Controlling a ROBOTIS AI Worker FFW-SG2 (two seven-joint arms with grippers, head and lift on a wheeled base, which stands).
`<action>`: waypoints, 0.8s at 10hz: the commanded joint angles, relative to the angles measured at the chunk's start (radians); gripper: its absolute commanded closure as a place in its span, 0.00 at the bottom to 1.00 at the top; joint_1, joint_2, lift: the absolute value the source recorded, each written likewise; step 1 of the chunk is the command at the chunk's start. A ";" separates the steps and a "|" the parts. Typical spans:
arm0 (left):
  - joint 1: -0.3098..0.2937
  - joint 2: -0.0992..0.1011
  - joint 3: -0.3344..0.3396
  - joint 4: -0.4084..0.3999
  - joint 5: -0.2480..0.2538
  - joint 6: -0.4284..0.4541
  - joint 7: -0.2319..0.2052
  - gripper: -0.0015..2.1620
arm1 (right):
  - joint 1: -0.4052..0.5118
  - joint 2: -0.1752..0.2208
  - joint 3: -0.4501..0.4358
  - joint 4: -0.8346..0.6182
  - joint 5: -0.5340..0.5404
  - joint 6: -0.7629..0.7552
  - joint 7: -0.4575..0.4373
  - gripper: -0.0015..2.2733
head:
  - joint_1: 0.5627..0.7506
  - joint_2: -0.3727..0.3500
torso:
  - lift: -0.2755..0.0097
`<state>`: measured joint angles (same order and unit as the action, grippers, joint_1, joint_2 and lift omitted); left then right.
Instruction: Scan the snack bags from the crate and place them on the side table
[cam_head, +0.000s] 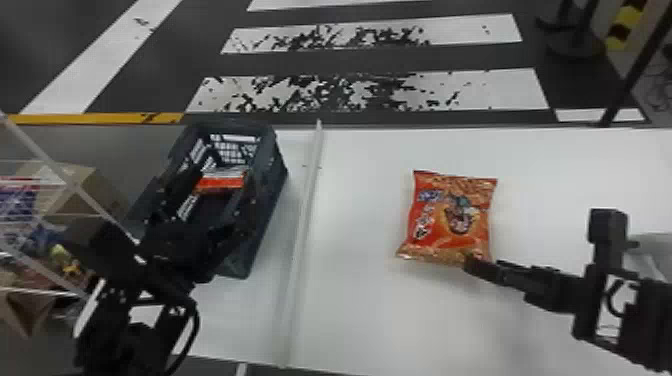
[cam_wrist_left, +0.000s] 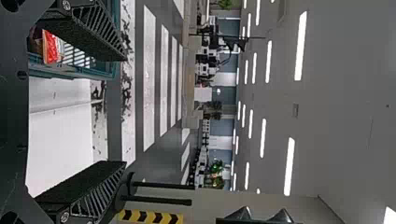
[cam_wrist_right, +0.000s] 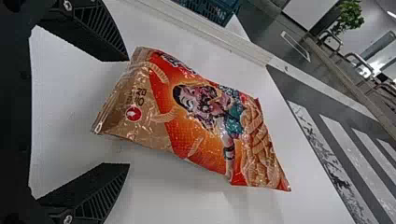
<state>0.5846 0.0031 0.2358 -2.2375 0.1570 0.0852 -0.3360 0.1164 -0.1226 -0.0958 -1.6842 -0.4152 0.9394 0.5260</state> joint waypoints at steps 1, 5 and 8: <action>-0.002 -0.006 0.002 0.009 0.003 0.000 -0.001 0.04 | -0.029 0.000 0.016 0.038 -0.004 -0.004 0.003 0.10 | 0.70 0.75 | 0.64; -0.005 -0.006 0.016 0.024 0.016 0.000 -0.012 0.04 | -0.043 0.000 0.025 0.057 0.006 -0.090 -0.020 0.99 | 0.70 0.76 | 0.64; -0.006 -0.006 0.016 0.026 0.021 0.003 -0.018 0.04 | 0.009 -0.009 0.002 -0.012 0.007 -0.161 -0.006 0.99 | 0.70 0.75 | 0.64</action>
<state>0.5780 0.0031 0.2516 -2.2123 0.1769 0.0877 -0.3541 0.1083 -0.1265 -0.0896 -1.6679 -0.4125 0.7957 0.5193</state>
